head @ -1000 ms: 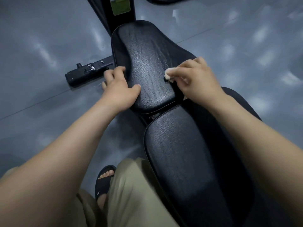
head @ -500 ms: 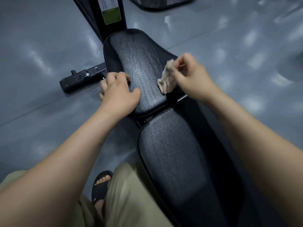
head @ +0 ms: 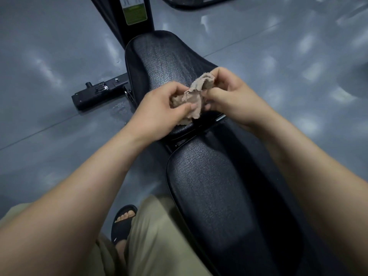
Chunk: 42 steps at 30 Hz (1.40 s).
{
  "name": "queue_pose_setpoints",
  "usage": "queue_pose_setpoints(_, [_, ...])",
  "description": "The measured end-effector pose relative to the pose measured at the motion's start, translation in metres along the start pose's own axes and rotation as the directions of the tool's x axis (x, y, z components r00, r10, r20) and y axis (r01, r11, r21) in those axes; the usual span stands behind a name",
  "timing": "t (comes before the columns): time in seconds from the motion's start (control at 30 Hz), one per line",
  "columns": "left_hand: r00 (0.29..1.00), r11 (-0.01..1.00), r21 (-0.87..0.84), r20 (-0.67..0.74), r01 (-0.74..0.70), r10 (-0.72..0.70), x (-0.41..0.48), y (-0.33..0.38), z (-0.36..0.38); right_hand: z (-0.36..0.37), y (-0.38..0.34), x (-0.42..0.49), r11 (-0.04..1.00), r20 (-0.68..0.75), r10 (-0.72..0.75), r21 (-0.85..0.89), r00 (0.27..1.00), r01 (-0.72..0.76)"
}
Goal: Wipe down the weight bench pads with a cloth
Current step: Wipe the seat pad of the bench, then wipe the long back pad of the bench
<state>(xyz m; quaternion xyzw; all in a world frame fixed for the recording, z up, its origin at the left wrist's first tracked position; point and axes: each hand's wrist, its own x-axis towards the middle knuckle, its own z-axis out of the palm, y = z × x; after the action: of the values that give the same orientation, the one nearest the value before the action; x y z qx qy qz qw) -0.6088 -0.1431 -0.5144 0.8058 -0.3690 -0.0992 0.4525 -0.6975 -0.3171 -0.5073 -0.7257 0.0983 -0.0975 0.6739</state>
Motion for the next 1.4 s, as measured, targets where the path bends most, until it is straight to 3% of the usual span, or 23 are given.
queue_pose_setpoints(0.17, [0.988, 0.956, -0.276, -0.080, 0.104, -0.131, 0.007, -0.002, -0.010, 0.001, -0.003, -0.002, 0.996, -0.109, 0.073, 0.050, 0.991, -0.068])
queue_pose_setpoints(0.27, [0.979, 0.873, -0.449, 0.018, 0.191, -0.205, 0.007, -0.001, -0.015, -0.005, 0.000, -0.005, 0.986, -0.148, 0.130, 0.125, 0.980, -0.111])
queue_pose_setpoints(0.4, [0.983, 0.931, -0.326, 0.133, 0.161, -0.123, 0.003, -0.002, -0.008, -0.005, -0.002, -0.012, 0.930, -0.032, 0.175, 0.334, 0.984, -0.154])
queue_pose_setpoints(0.5, [0.987, 0.955, -0.271, 0.136, 0.123, -0.088, 0.001, 0.007, 0.001, -0.003, -0.003, -0.014, 0.901, 0.016, 0.157, 0.408, 0.988, -0.149])
queue_pose_setpoints(0.67, [0.996, 0.970, -0.232, 0.057, 0.078, -0.067, 0.002, 0.009, 0.002, -0.001, -0.002, -0.013, 0.932, -0.071, 0.189, 0.327, 0.979, -0.156])
queue_pose_setpoints(0.8, [0.987, 0.923, -0.349, 0.055, 0.159, -0.150, 0.000, 0.012, 0.006, 0.000, -0.004, -0.016, 0.949, -0.171, 0.222, 0.262, 0.960, -0.173])
queue_pose_setpoints(0.9, [0.971, 0.837, -0.495, 0.072, 0.232, -0.226, 0.001, 0.015, 0.006, -0.003, -0.007, -0.023, 0.950, -0.077, 0.216, 0.245, 0.973, -0.192])
queue_pose_setpoints(1.07, [0.922, 0.685, -0.635, 0.123, 0.358, -0.368, 0.005, 0.021, 0.014, -0.008, 0.002, -0.026, 0.992, -0.002, 0.099, -0.077, 0.995, -0.099])
queue_pose_setpoints(1.13, [0.920, 0.712, -0.600, 0.112, 0.365, -0.377, 0.004, 0.020, 0.016, -0.013, 0.004, -0.027, 0.991, -0.032, 0.060, -0.118, 0.998, -0.063])
queue_pose_setpoints(1.23, [0.949, 0.896, -0.326, 0.013, 0.302, -0.315, 0.002, 0.015, 0.017, -0.019, 0.003, -0.029, 0.986, -0.105, 0.064, -0.149, 0.992, -0.079])
queue_pose_setpoints(1.3, [0.958, 0.924, -0.260, 0.017, 0.282, -0.288, 0.001, 0.012, 0.021, -0.026, 0.001, -0.034, 0.989, -0.169, 0.094, -0.100, 0.981, -0.112])
queue_pose_setpoints(1.4, [0.966, 0.954, -0.160, 0.003, 0.254, -0.257, 0.002, 0.014, 0.026, -0.048, -0.006, -0.044, 0.984, -0.382, 0.059, -0.136, 0.922, -0.119])
